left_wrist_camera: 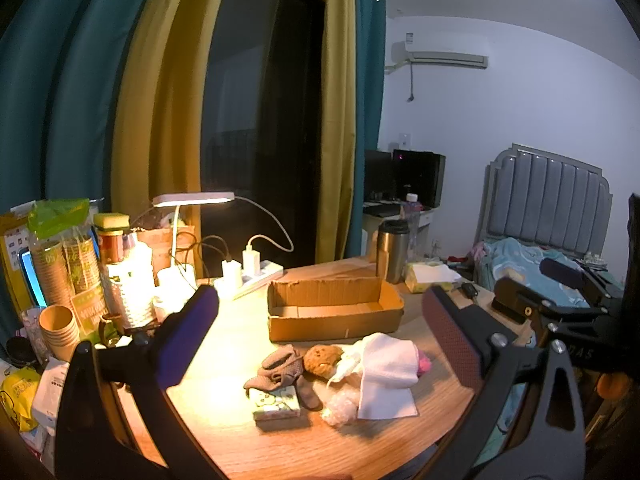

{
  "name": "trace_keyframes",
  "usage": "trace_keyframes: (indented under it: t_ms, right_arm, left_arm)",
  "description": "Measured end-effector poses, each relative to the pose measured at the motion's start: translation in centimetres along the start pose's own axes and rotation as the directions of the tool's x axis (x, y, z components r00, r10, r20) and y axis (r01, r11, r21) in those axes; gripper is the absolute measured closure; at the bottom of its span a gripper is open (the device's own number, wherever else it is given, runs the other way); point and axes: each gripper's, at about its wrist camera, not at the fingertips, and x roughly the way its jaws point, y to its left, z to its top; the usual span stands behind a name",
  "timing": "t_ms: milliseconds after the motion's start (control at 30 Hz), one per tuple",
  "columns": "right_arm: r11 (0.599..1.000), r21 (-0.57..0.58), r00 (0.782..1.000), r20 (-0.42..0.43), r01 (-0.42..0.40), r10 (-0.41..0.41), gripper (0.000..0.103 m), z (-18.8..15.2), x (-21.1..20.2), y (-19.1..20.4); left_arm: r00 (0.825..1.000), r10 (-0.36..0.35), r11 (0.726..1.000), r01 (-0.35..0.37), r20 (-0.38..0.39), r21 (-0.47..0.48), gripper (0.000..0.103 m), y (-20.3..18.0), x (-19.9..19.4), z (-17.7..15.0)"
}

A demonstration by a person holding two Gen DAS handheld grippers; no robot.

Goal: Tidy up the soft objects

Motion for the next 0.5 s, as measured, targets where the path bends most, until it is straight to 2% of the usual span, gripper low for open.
trace_keyframes:
  t_ms: [267, 500]
  right_arm:
    - [1.0, -0.011, 1.0, -0.003, -0.002, 0.002, 0.001, -0.1, 0.2, 0.4]
    - [1.0, -0.015, 1.0, -0.021, -0.012, 0.011, 0.001, -0.4, 1.3, 0.4]
  left_arm:
    - [1.0, 0.017, 1.0, -0.017, 0.02, 0.01, 0.001, 0.3, 0.0, -0.1]
    - [1.0, 0.028, 1.0, -0.028, 0.006, 0.008, 0.001, 0.9, 0.7, -0.5]
